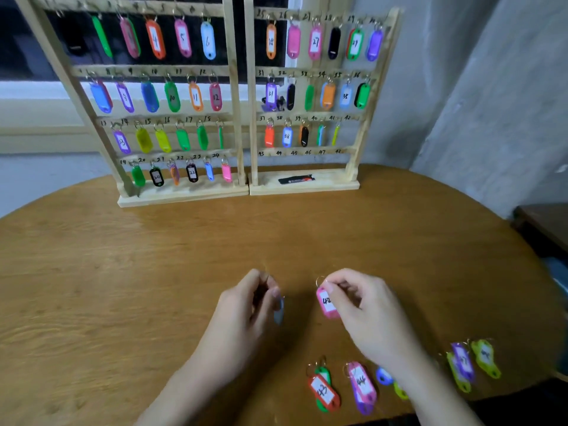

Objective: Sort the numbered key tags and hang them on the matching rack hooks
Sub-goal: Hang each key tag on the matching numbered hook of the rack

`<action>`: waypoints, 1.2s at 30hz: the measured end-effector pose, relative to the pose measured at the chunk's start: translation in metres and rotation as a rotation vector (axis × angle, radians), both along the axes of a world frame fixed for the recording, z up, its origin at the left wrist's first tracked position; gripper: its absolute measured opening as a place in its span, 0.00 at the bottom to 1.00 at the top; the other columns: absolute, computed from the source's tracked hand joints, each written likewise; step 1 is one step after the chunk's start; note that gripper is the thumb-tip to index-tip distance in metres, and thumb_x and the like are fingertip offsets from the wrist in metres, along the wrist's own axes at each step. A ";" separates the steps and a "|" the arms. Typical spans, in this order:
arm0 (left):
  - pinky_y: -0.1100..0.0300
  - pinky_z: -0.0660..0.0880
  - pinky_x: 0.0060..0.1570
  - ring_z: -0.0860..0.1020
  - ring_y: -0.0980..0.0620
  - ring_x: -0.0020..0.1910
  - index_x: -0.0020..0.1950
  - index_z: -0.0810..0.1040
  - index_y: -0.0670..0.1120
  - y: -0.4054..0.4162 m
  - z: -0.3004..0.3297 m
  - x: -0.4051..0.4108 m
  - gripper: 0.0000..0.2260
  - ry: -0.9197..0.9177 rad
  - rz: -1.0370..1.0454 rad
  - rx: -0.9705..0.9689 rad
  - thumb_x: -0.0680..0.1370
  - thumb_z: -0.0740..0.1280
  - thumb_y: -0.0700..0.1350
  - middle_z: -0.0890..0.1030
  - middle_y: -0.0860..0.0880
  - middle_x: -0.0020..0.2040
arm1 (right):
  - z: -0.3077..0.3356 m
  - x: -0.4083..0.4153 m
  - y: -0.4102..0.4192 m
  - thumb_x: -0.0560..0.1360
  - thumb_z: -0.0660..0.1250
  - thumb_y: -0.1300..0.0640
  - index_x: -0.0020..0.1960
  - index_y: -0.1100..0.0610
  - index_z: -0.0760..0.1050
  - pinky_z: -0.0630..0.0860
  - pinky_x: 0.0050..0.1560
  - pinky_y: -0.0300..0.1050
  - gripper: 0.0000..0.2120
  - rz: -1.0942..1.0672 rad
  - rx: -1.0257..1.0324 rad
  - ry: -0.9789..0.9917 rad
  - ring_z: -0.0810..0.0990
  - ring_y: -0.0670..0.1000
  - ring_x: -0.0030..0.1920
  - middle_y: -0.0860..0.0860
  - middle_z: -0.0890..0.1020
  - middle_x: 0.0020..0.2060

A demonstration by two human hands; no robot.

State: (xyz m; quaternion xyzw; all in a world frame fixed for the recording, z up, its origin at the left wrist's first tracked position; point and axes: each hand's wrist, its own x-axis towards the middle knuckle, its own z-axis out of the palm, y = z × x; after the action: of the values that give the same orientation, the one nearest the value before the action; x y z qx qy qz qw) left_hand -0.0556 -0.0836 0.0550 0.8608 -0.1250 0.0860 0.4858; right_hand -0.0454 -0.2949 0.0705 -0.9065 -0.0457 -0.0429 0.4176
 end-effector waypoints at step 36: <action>0.56 0.79 0.35 0.76 0.58 0.25 0.43 0.81 0.49 -0.155 0.115 0.367 0.11 -0.108 0.073 0.211 0.82 0.63 0.45 0.85 0.52 0.35 | 0.078 0.331 -0.099 0.83 0.64 0.55 0.51 0.52 0.81 0.73 0.44 0.40 0.08 -0.159 0.153 -0.169 0.80 0.50 0.52 0.48 0.84 0.49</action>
State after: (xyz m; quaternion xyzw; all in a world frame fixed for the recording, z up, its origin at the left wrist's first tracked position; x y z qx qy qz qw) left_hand 0.3118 -0.2388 0.1700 0.9052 -0.1277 0.1362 0.3819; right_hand 0.2859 -0.3936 0.1481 -0.8659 -0.0052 -0.1554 0.4754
